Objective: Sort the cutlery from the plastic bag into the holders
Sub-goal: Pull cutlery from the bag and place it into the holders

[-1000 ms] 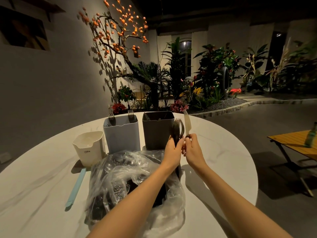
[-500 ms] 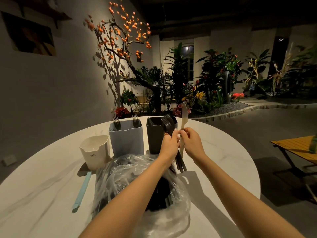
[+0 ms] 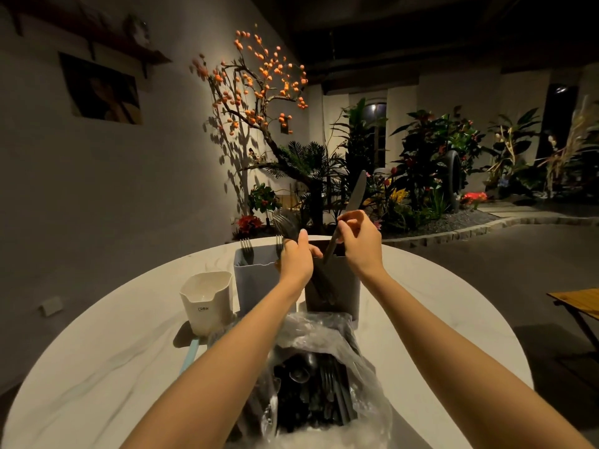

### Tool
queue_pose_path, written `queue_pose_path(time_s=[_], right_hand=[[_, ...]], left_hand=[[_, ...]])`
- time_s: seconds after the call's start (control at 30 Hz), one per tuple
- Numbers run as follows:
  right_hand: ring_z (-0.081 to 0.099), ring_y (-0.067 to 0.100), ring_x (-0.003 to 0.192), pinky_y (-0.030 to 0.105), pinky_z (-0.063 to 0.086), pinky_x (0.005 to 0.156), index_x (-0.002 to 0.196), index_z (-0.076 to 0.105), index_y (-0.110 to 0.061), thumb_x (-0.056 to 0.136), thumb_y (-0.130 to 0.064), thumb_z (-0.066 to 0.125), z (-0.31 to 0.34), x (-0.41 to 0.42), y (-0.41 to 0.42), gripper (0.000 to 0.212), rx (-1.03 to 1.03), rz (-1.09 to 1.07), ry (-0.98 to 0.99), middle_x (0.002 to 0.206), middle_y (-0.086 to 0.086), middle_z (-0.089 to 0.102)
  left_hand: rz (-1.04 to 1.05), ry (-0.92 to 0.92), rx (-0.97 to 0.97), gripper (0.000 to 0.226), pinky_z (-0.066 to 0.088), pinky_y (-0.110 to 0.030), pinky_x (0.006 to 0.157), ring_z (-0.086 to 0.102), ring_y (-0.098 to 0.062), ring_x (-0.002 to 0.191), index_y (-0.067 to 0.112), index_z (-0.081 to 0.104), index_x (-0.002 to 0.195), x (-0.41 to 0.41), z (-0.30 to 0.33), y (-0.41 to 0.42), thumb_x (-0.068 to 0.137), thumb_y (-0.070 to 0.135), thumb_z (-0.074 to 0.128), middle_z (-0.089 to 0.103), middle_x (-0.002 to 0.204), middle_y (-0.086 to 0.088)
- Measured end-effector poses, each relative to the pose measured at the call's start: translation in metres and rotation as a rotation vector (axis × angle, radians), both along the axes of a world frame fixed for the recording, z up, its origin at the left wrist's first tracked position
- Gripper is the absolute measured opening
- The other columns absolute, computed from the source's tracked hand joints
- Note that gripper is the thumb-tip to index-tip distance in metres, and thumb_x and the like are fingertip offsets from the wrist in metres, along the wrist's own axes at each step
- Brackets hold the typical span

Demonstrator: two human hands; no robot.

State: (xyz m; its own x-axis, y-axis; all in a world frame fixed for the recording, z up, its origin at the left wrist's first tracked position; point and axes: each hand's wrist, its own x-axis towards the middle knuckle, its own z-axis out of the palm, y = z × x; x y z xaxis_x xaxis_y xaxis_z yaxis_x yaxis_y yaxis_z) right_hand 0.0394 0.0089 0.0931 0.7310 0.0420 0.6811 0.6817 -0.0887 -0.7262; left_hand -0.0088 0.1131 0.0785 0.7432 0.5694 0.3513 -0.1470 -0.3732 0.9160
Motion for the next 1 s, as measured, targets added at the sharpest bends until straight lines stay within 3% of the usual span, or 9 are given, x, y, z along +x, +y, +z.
queue_pose_path(time_s=[0.07,0.13,0.27,0.4,0.5,0.6,0.7,0.8,1.0], right_hand=[[0.057,0.005,0.077,0.011,0.047,0.068,0.097,0.057,-0.015,0.097,-0.009,0.054,0.004,0.003,0.005,0.007,0.022,-0.011,-0.019,0.083,-0.006,0.059],[0.061,0.013,0.085,0.019,0.05,0.075,0.099,0.059,-0.012,0.097,-0.009,0.054,0.004,0.009,0.009,0.007,0.013,-0.01,-0.008,0.09,-0.001,0.061],[0.062,0.022,0.096,0.024,0.048,0.076,0.106,0.062,-0.005,0.097,-0.013,0.054,-0.005,0.024,0.018,0.014,-0.134,-0.07,0.083,0.101,0.008,0.065],[0.062,0.023,0.1,0.031,0.05,0.083,0.111,0.066,-0.009,0.096,-0.023,0.058,-0.017,0.033,0.023,0.023,-0.3,-0.085,0.148,0.109,0.009,0.068],[0.061,0.019,0.101,0.04,0.048,0.089,0.105,0.069,-0.017,0.093,-0.033,0.06,-0.019,0.033,0.028,0.022,-0.355,-0.122,0.098,0.104,0.003,0.07],[0.057,0.019,0.105,0.032,0.036,0.083,0.103,0.07,-0.021,0.093,-0.039,0.059,-0.016,0.029,0.036,0.024,-0.436,-0.176,0.012,0.105,-0.001,0.069],[0.058,0.02,0.103,0.035,0.039,0.087,0.102,0.071,-0.018,0.095,-0.037,0.056,-0.012,0.022,0.048,0.025,-0.415,-0.141,-0.035,0.105,0.001,0.069],[0.062,0.019,0.092,0.046,0.047,0.089,0.096,0.072,-0.014,0.097,-0.034,0.052,-0.006,0.016,0.056,0.029,-0.353,-0.068,-0.053,0.096,0.003,0.071],[0.063,0.016,0.086,0.038,0.051,0.082,0.094,0.071,-0.011,0.101,-0.026,0.044,-0.001,0.012,0.068,0.033,-0.279,0.01,-0.033,0.09,0.004,0.071]], left_hand=[[0.03,0.01,0.0,0.059,0.034,-0.029,0.077,0.048,-0.01,0.069,0.004,0.059,0.075,0.004,0.001,0.009,0.106,0.038,0.022,0.052,0.07,0.001],[0.056,0.017,-0.002,0.053,0.034,-0.028,0.072,0.048,-0.011,0.068,0.004,0.057,0.087,0.006,0.001,0.017,0.106,0.04,0.022,0.05,0.07,0.002],[0.093,0.012,0.029,0.052,0.039,-0.037,0.079,0.057,-0.028,0.084,0.002,0.055,0.094,0.011,0.005,0.032,0.104,0.042,0.025,0.055,0.074,-0.008],[0.122,-0.011,0.061,0.048,0.035,-0.03,0.063,0.05,-0.016,0.066,0.007,0.053,0.085,0.011,0.008,0.041,0.104,0.042,0.026,0.052,0.069,0.002],[0.127,-0.036,0.062,0.049,0.037,-0.032,0.067,0.05,-0.017,0.065,0.01,0.05,0.077,0.011,0.011,0.046,0.104,0.043,0.027,0.053,0.069,0.0],[0.133,-0.076,0.049,0.047,0.034,-0.03,0.061,0.047,-0.014,0.062,0.009,0.049,0.077,0.005,0.016,0.046,0.104,0.041,0.029,0.049,0.067,0.001],[0.144,-0.15,0.044,0.047,0.035,-0.029,0.059,0.044,-0.013,0.059,0.013,0.045,0.067,-0.001,0.021,0.049,0.105,0.037,0.029,0.045,0.063,0.001],[0.164,-0.225,0.0,0.043,0.035,-0.028,0.067,0.045,-0.011,0.059,0.012,0.046,0.074,-0.003,0.028,0.057,0.105,0.036,0.029,0.047,0.064,0.004],[0.266,-0.299,-0.086,0.041,0.042,-0.032,0.074,0.05,-0.012,0.064,0.012,0.048,0.082,0.0,0.041,0.084,0.104,0.04,0.029,0.052,0.067,0.004]])
